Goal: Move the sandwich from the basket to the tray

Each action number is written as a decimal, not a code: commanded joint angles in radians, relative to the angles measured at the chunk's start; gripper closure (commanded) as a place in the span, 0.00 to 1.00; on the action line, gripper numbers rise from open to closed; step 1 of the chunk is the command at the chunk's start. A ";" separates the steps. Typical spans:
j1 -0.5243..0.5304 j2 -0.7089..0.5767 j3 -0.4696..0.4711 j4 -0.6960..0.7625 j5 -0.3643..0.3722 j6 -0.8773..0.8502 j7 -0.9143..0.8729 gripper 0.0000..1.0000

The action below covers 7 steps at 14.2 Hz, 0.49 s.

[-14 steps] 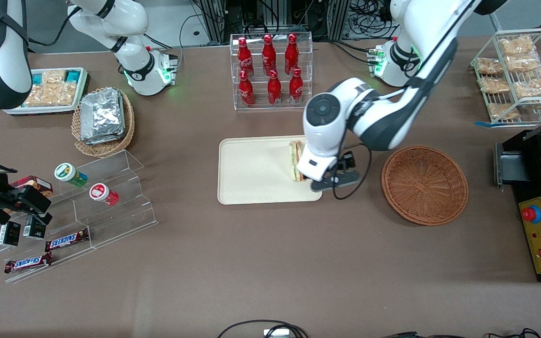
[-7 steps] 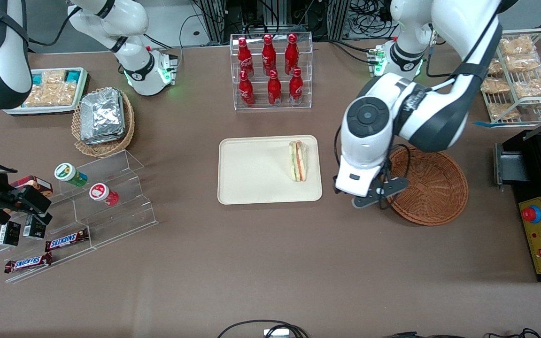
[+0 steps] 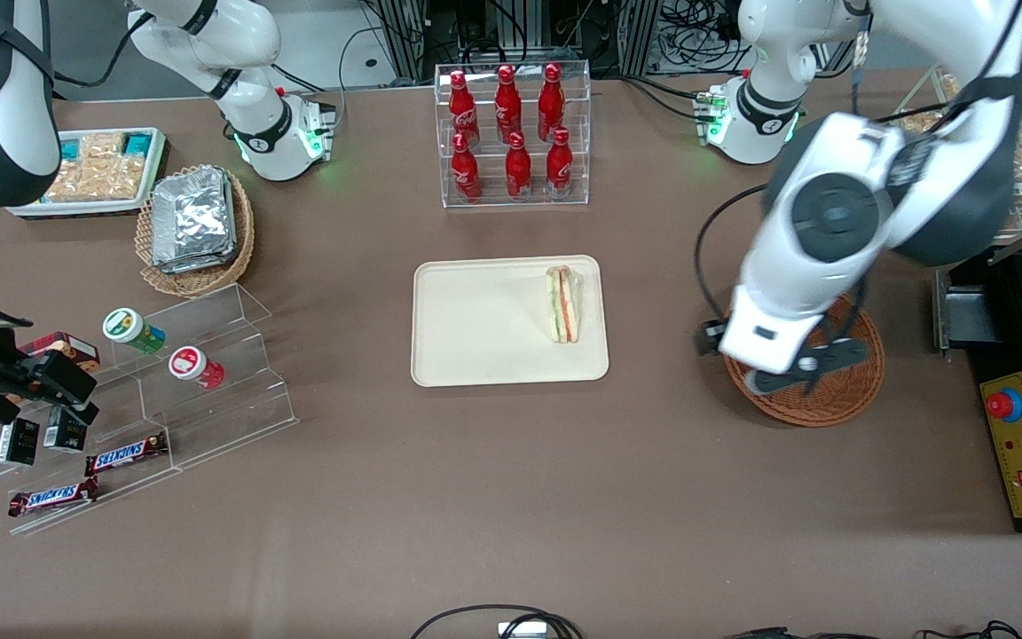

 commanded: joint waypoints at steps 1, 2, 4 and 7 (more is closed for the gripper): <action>-0.002 -0.112 0.109 -0.045 -0.081 -0.052 0.188 0.01; -0.002 -0.135 0.147 -0.045 -0.103 -0.075 0.258 0.01; -0.002 -0.178 0.221 -0.045 -0.144 -0.111 0.393 0.01; -0.002 -0.227 0.293 -0.045 -0.173 -0.171 0.548 0.01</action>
